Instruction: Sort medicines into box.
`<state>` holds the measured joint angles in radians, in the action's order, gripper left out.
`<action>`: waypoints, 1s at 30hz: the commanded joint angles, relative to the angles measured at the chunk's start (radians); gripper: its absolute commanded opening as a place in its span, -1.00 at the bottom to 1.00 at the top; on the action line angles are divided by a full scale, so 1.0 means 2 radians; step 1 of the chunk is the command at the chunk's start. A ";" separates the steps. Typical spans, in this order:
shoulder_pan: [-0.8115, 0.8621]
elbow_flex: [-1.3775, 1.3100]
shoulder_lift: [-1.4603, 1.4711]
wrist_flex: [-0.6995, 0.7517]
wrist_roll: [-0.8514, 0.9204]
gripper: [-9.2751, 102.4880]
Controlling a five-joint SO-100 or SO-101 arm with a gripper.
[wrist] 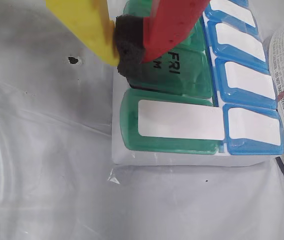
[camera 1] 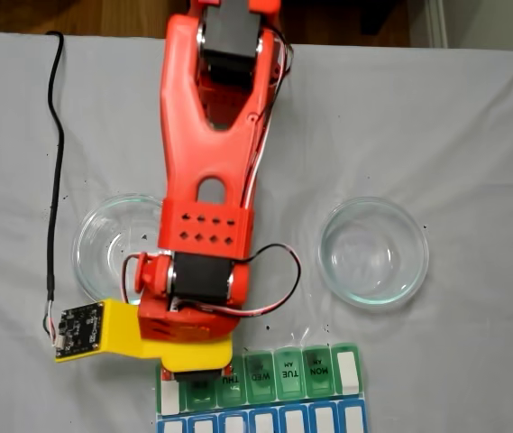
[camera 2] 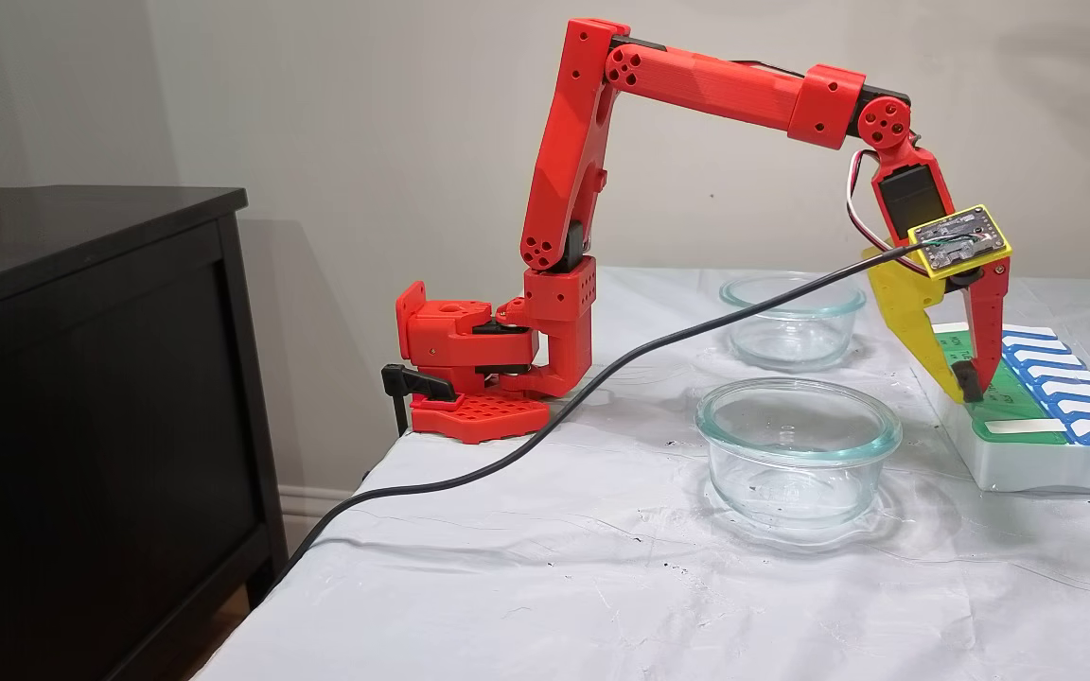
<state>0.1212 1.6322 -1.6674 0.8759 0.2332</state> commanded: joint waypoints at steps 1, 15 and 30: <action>-0.008 -0.008 -0.016 -0.009 0.012 -0.84; -0.041 -0.065 0.050 0.109 0.114 -0.84; -0.022 0.021 -0.076 0.063 0.111 -0.84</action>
<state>0.0660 1.5831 -1.6245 1.0492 0.4326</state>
